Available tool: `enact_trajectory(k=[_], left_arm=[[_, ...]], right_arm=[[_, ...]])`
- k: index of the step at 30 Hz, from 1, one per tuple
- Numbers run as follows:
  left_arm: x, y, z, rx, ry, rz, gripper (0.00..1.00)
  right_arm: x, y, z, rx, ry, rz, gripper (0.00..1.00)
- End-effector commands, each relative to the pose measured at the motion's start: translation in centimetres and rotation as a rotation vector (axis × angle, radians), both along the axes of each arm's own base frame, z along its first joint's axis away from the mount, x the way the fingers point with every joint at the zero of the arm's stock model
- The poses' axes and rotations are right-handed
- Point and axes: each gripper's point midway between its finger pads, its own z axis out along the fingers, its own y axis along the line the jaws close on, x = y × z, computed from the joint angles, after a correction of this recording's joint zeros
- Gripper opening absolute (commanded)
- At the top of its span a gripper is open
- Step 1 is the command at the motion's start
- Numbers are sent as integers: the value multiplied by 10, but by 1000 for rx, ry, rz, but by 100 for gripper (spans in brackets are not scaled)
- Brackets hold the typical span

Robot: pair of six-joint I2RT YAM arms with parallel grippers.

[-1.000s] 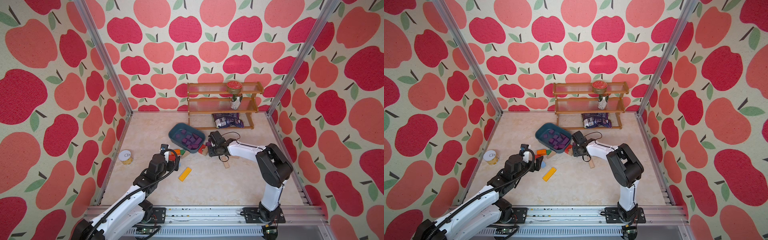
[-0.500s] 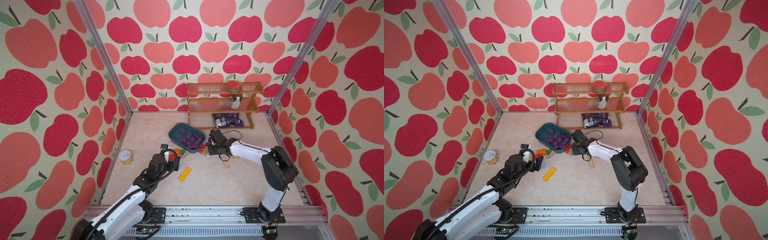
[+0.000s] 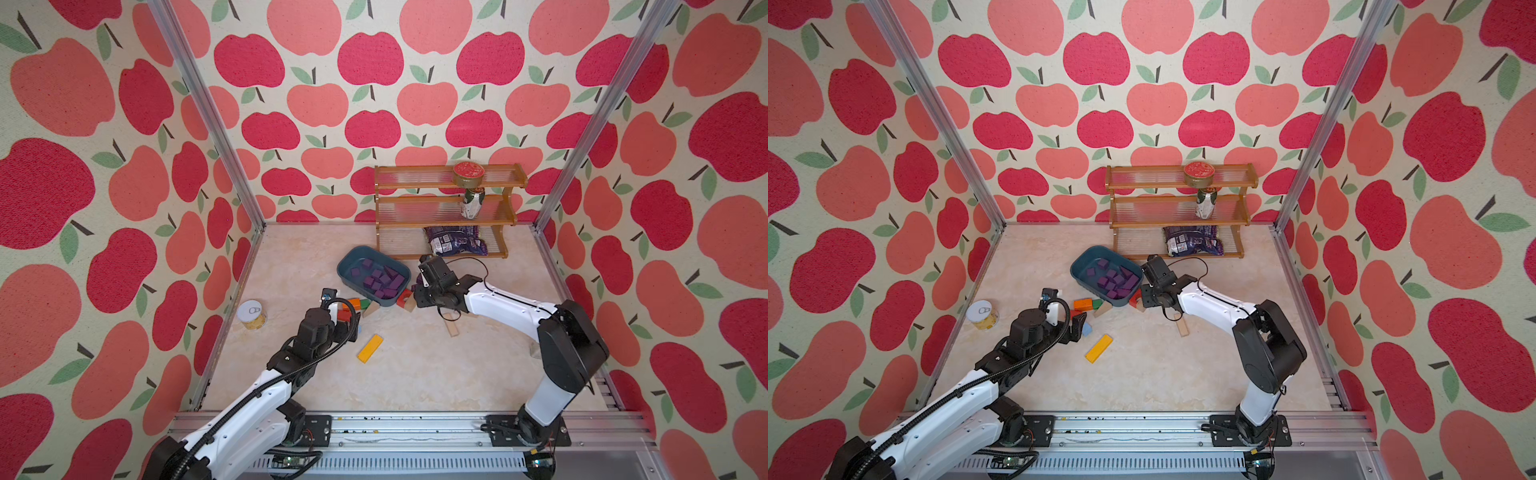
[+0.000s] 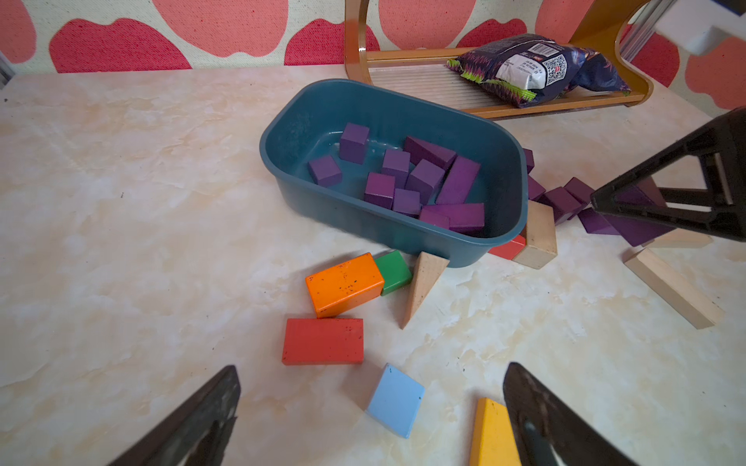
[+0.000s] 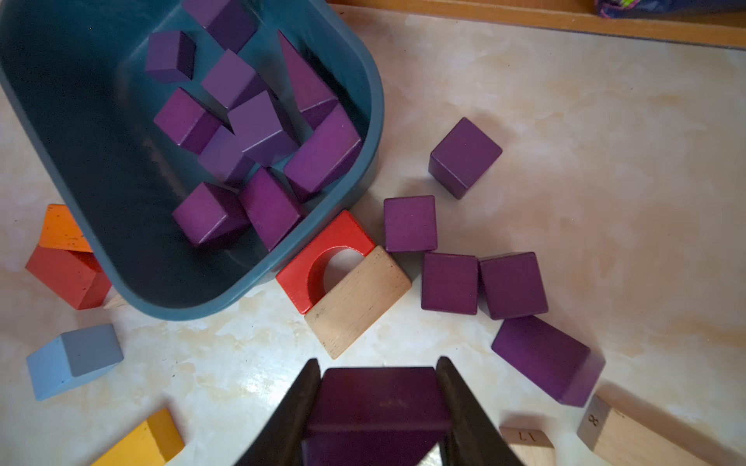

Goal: Pick purple bricks into the storage bin
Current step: Place the building block in the storage box.

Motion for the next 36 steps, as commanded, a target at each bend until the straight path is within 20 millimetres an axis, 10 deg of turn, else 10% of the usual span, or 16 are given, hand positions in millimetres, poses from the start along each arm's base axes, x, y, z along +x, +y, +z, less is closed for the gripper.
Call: enact_trajectory(k=[1,15,36], left_arm=[[0,3,-3,-15,7,24,99],[1,5,-3,-12,5,31,99],[0,9,-1,-11,-7,48,99]], right_arm=[[0,11,29,60,-22,13,26],[34,65,55,141,-53,102,26],[101,169,24,238,-121,325,28]])
